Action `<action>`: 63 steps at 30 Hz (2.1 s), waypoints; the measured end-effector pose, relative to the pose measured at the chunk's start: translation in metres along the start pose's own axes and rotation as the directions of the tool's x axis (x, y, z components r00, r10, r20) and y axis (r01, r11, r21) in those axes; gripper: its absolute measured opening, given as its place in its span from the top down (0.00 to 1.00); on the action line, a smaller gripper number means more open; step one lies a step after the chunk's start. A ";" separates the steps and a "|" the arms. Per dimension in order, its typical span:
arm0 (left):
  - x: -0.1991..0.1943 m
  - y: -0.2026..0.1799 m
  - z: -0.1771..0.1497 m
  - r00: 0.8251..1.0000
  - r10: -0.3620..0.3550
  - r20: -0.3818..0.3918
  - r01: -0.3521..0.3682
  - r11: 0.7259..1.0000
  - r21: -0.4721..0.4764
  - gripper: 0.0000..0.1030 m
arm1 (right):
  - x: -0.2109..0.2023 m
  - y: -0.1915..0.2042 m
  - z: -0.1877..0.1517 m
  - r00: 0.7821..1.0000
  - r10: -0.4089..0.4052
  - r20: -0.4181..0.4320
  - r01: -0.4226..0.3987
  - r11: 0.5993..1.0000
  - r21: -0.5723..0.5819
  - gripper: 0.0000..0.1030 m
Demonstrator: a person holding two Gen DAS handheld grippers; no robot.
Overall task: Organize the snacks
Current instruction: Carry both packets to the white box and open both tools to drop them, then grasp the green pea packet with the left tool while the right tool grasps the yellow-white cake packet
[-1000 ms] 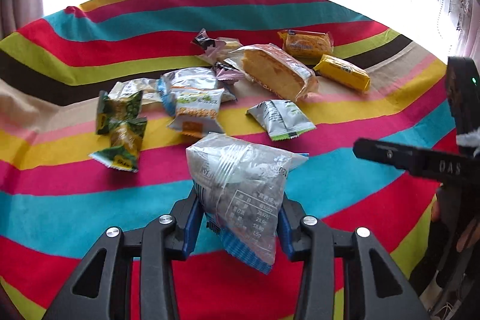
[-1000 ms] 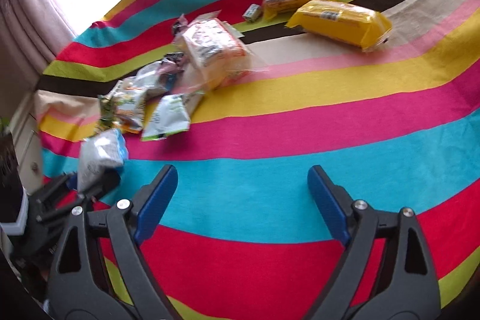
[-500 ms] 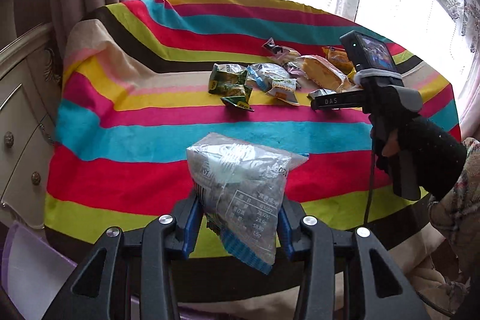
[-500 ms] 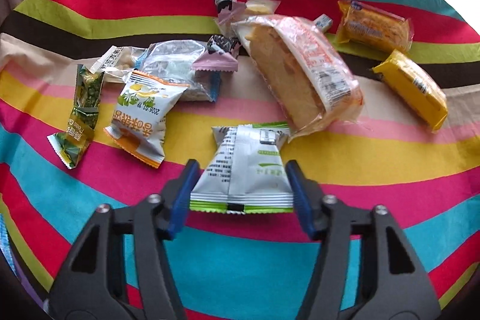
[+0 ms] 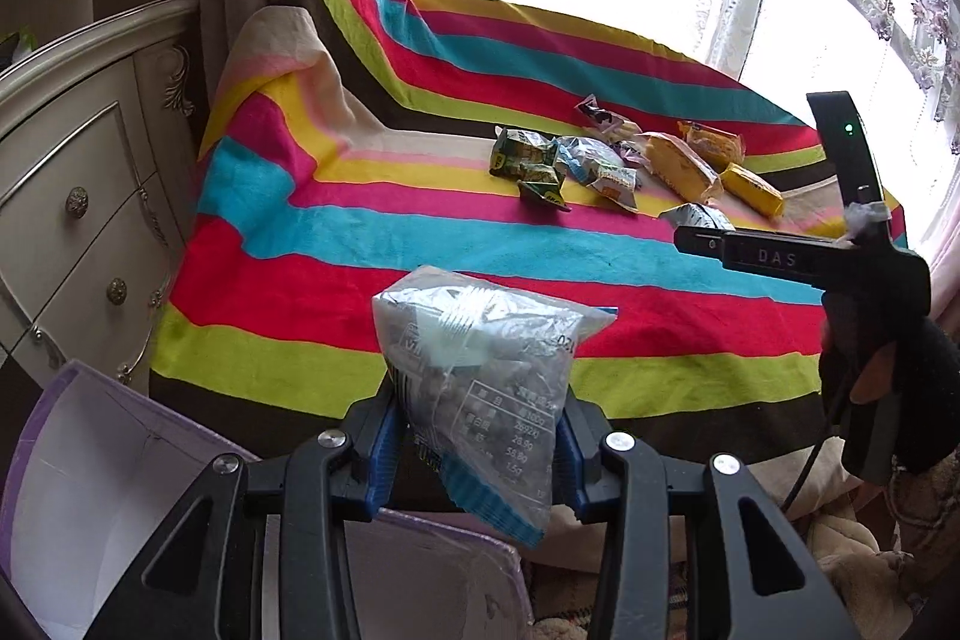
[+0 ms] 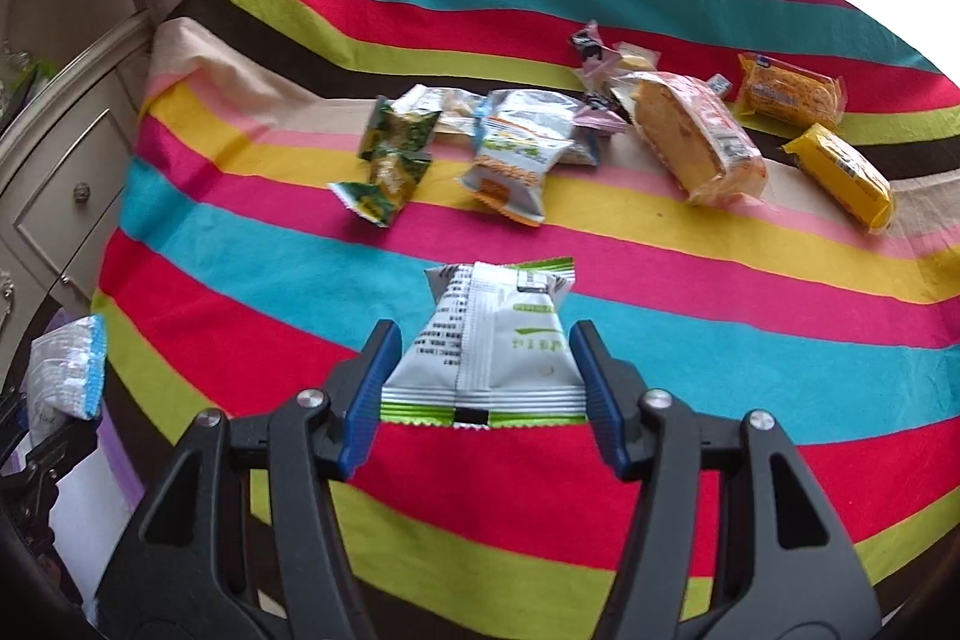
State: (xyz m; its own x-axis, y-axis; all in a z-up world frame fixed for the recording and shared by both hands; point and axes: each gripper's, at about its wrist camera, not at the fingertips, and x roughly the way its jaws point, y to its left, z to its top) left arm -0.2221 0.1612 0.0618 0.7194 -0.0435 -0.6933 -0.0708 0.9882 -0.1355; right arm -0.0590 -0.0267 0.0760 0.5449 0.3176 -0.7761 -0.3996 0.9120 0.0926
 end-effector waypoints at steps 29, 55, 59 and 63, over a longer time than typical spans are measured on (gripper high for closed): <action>-0.076 0.131 -0.089 0.957 0.280 -0.079 -0.291 0.924 -0.250 0.57 | -0.065 0.233 -0.097 0.886 0.427 -0.181 -0.453 0.711 -0.538 0.39; 0.023 0.016 0.039 0.997 0.075 0.009 -0.073 0.991 -0.109 0.19 | 0.005 -0.008 0.002 0.985 0.171 0.035 -0.173 0.982 0.073 0.29; 0.077 -0.006 0.069 1.000 0.011 -0.024 -0.014 0.993 -0.120 0.19 | 0.051 -0.059 0.034 0.995 0.097 0.023 -0.099 0.977 0.187 0.29; 0.111 -0.012 0.092 1.000 -0.010 -0.016 0.007 0.985 -0.174 0.19 | 0.088 -0.074 0.062 0.995 0.099 0.018 -0.100 0.963 0.249 0.29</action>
State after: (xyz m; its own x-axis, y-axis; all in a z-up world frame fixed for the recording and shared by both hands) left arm -0.0780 0.1577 0.0513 0.7091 -0.0558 -0.7029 -0.1846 0.9474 -0.2615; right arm 0.0641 -0.0506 0.0398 0.5160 0.4108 -0.7516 -0.2563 0.9113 0.3221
